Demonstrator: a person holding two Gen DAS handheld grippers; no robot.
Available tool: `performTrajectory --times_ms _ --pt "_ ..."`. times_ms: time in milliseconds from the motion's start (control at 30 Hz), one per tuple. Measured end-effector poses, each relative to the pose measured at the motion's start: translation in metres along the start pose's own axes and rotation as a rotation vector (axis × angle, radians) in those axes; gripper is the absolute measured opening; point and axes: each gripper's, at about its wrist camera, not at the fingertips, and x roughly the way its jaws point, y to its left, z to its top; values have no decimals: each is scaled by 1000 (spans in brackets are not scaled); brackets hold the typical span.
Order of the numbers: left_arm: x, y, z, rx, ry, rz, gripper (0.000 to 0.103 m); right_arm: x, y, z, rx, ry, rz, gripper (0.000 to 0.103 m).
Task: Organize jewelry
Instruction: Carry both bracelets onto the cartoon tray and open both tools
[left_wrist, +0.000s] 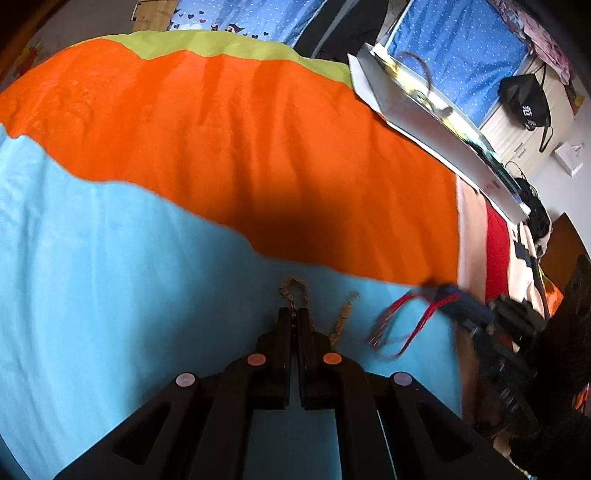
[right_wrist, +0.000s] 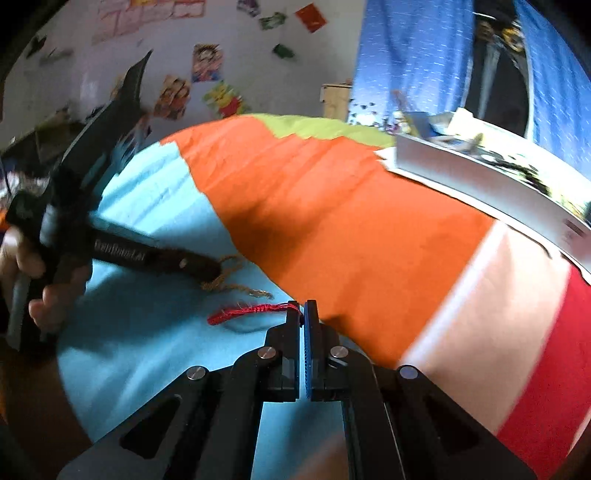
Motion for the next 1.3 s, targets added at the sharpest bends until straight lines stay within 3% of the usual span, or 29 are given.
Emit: performTrajectory --times_ms 167,367,533,733,967,1133,1300 --pt "-12 -35 -12 58 12 5 3 -31 -25 -3 60 -10 -20 2" --pt "-31 -82 5 130 -7 -27 3 -68 -55 9 92 -50 -61 2" --pt "-44 -140 52 187 -39 -72 3 -99 -86 28 118 -103 -100 2" --pt "-49 -216 124 269 -138 -133 3 -129 -139 73 151 -170 -168 2" --pt "-7 -273 177 308 -187 -180 3 -125 -218 107 244 -175 -296 2" --pt "41 -280 185 274 -165 -175 3 -104 -253 94 317 -134 -390 2" --pt "73 -284 170 278 -105 -153 3 -85 -265 73 336 -52 -409 2"
